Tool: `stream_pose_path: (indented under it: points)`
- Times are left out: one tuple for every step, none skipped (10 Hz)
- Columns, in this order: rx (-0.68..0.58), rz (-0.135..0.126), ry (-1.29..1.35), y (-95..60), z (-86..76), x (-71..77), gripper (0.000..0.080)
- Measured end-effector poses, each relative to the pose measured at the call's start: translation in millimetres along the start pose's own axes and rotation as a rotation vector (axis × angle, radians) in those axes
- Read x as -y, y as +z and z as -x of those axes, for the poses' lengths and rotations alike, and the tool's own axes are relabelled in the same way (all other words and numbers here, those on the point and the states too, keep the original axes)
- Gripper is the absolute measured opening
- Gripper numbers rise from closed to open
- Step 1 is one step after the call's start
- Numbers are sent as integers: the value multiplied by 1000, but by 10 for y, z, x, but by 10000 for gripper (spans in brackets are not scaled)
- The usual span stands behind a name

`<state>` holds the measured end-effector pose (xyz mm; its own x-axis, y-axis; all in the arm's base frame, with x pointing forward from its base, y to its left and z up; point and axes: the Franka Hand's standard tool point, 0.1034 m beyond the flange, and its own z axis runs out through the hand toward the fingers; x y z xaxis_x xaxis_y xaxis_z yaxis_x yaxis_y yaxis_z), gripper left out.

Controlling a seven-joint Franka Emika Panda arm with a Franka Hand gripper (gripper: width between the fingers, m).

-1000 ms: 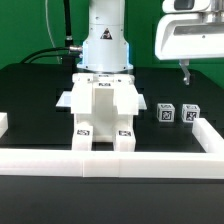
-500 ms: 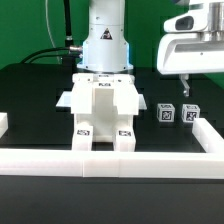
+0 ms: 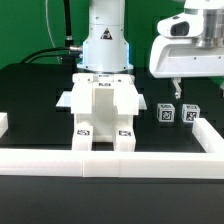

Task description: Assemble chair

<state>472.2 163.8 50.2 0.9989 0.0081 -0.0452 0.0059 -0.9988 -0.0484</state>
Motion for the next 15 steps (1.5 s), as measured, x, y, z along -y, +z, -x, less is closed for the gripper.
stream_pose_path:
  points:
    - [5, 3, 3, 29, 10, -27, 649]
    - [-3, 2, 9, 33, 3, -48, 649]
    - [-2, 3, 8, 34, 3, -47, 649]
    - [-2, 2, 12, 37, 9, -34, 649]
    - [3, 0, 8, 57, 39, 28, 649]
    - [10, 0, -1, 93, 70, 63, 649]
    - [13, 2, -3, 125, 85, 71, 649]
    - [11, 3, -3, 150, 85, 69, 649]
    - [12, 4, -4, 170, 93, 71, 649]
    - [14, 5, -4, 191, 100, 67, 649]
    - [16, 6, -4, 203, 107, 64, 649]
    - [19, 7, -4, 218, 113, 60, 649]
    - [22, 9, -4, 237, 122, 54, 649]
    - [23, 11, -3, 265, 128, 45, 649]
    - [20, 14, -3, 314, 131, 31, 649]
